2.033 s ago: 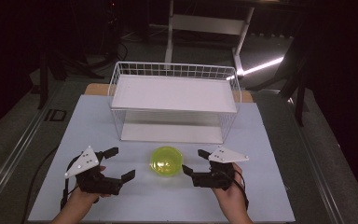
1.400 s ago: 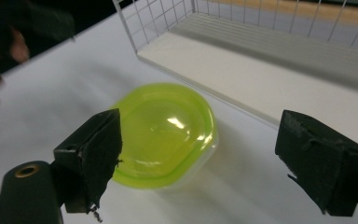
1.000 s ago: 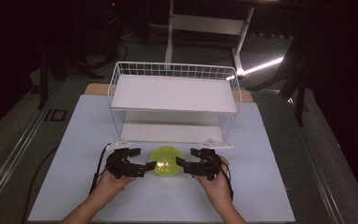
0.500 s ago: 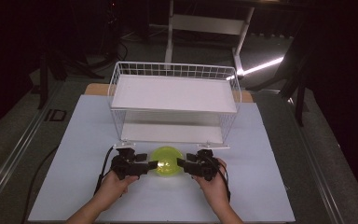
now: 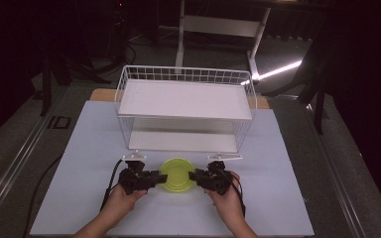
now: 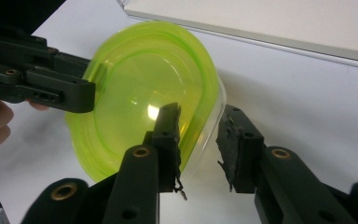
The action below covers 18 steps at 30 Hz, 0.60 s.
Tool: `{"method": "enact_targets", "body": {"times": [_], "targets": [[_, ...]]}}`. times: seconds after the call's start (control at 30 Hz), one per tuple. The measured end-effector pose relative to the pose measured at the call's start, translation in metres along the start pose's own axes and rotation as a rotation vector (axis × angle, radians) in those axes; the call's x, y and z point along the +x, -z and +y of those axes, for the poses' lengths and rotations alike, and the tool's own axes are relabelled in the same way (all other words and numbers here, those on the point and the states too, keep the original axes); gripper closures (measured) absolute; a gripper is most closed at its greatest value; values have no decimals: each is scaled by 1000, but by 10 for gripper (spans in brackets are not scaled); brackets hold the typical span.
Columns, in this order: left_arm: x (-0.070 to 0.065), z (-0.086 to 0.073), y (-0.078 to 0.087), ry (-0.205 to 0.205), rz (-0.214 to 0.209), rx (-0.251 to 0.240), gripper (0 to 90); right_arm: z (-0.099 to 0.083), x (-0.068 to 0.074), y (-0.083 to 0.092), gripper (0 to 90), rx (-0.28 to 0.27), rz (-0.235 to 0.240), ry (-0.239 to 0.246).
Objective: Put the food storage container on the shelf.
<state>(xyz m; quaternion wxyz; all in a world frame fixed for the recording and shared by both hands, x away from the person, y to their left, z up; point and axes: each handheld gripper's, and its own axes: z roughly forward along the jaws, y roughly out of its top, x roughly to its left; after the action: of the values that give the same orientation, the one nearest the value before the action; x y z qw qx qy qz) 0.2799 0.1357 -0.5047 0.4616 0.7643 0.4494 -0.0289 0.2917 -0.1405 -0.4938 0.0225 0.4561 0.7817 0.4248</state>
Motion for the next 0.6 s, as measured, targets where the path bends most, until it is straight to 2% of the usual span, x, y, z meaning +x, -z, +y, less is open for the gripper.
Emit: {"method": "enact_targets", "body": {"times": [0.17, 0.23, 0.3, 0.37, 0.43, 0.6], "targets": [[-4, -4, 2, 10, 5, -12, 734, -3, 0, 4, 728, 9, 37, -36], [-7, -5, 2, 0, 18, -13, 754, -5, 1, 5, 740, 14, 45, -28], [-9, -7, 2, 4, 37, -7, 772, -8, 5, 7, 756, -3, 32, -1], [-12, -10, 0, -12, 57, 22, 796, -10, 7, 9, 801, -24, 28, 4], [-11, -14, 0, -3, 49, 4, 805, -12, 9, 11, 803, -30, 13, 35], [-13, -13, 6, -12, 39, -40, 814, -12, 10, 14, 805, -49, 29, 27]]}}
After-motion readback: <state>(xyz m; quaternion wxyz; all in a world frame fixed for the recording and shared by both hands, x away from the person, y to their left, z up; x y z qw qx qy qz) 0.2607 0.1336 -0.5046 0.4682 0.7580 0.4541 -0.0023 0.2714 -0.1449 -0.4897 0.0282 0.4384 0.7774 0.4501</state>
